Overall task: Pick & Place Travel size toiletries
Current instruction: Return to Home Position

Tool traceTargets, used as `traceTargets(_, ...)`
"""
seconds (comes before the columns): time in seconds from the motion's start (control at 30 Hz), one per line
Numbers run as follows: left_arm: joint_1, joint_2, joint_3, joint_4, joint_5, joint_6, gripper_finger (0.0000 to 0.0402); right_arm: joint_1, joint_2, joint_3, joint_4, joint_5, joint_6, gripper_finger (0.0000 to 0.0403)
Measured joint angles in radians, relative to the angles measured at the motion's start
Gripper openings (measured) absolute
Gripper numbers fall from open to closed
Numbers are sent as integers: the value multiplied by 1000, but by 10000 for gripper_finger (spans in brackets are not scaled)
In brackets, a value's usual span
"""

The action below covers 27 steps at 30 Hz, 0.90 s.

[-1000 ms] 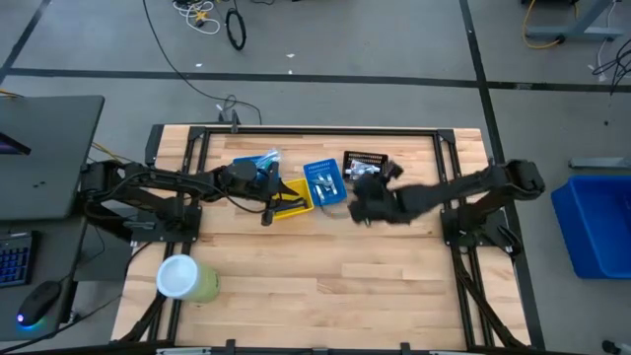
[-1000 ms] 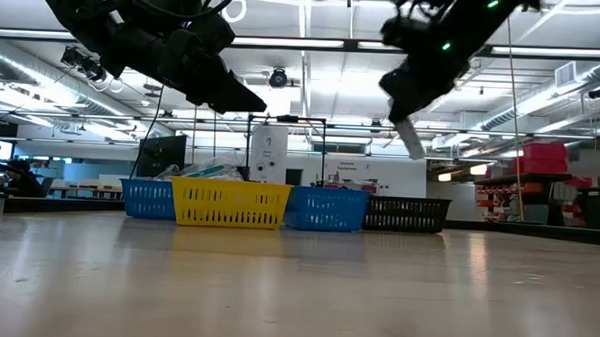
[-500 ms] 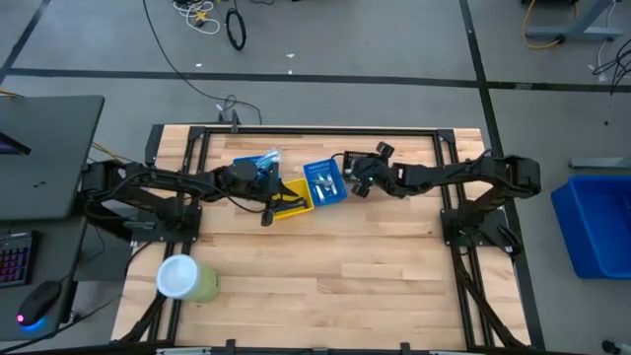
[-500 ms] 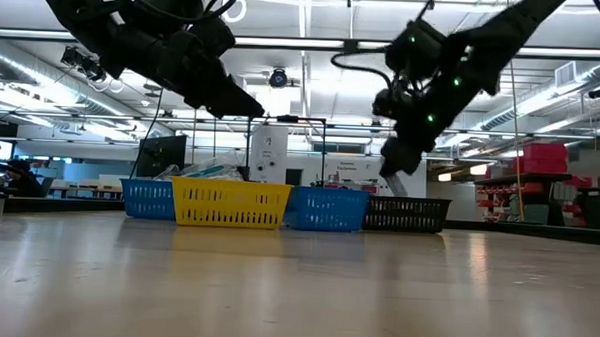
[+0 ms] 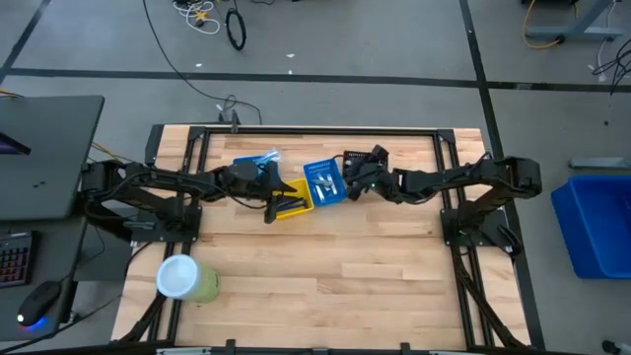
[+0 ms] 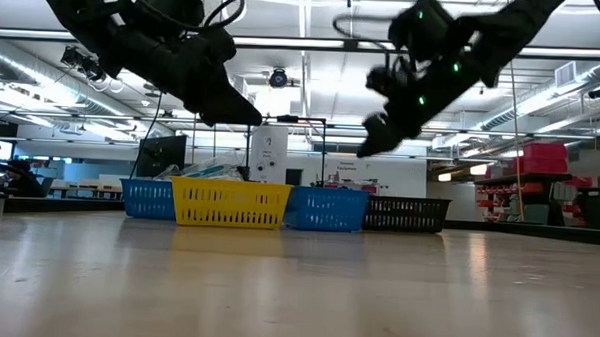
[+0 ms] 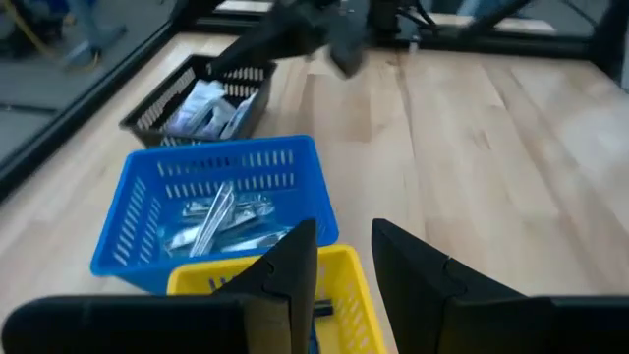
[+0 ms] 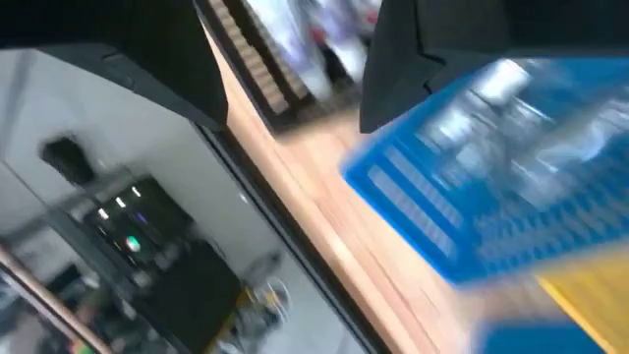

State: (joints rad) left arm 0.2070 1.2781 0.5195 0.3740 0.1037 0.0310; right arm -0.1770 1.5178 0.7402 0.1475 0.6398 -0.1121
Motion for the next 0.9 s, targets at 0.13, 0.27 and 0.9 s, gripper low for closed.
traceTargets(0.13,2,-51,8,-7,14,-101,107,97,-52,88,-110,-30,-15,236)
traceTargets(0.27,15,-203,11,-85,17,-98,107,201,-165,174,-273,-149,-64,203)
traceTargets(0.9,74,-979,-83,-586,-200,3,107,348,-748,-66,-434,-341,-51,4)
